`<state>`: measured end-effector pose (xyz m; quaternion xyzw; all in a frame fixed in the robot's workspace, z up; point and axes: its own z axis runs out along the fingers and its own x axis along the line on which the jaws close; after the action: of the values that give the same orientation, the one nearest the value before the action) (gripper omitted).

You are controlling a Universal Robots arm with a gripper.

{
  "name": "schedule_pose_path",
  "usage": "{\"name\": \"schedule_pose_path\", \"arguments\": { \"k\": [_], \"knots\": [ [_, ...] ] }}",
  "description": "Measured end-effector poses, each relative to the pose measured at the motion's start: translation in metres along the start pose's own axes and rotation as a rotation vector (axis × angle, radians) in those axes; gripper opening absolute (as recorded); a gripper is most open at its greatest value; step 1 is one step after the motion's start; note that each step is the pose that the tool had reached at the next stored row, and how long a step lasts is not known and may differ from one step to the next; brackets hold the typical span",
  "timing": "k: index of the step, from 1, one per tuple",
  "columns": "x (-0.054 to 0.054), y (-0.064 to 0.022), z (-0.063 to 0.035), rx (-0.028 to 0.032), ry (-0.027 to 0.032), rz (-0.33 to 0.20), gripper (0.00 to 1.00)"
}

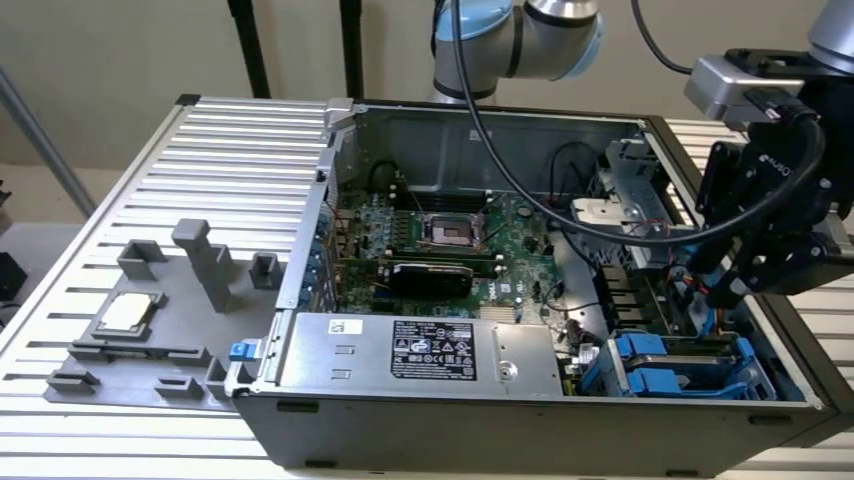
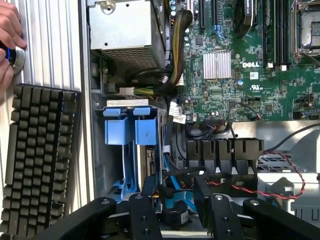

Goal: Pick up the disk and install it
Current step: 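Insert the first disk wire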

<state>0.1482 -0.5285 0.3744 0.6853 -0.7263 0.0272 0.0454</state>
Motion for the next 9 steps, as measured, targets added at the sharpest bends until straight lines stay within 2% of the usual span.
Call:
{"name": "schedule_pose_path", "arguments": {
  "k": [4,5,6,9],
  "knots": [
    [-0.0008,-0.001,0.0003,-0.0062,0.0215,0.0,0.45],
    [-0.0011,-0.0012,0.0004,-0.0077,0.0279,0.0,0.43],
    [-0.0014,-0.0013,0.0004,-0.0091,0.0344,0.0,0.36],
    [-0.0021,-0.0017,0.0003,-0.0151,0.0543,0.0,0.36]
  ]
}}
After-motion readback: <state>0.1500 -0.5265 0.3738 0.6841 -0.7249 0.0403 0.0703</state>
